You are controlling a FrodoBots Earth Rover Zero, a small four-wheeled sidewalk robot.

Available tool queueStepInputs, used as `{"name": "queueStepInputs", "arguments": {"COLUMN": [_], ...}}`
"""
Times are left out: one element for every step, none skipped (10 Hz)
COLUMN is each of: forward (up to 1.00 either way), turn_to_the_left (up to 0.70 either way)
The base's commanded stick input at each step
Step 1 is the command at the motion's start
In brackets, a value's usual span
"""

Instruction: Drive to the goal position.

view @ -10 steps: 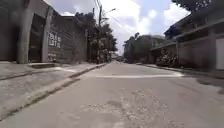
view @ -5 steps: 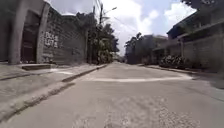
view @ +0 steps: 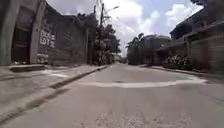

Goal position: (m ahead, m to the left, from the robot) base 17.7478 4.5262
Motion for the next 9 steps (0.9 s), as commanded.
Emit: {"name": "queueStepInputs", "arguments": {"forward": [1.0, 1.0, 1.0, 1.0, 1.0, 1.0, 1.0, 1.0, 1.0], "turn_to_the_left": [-0.28, -0.14, -0.04, 0.0, 0.0, 0.0, 0.0, 0.0, 0.0]}}
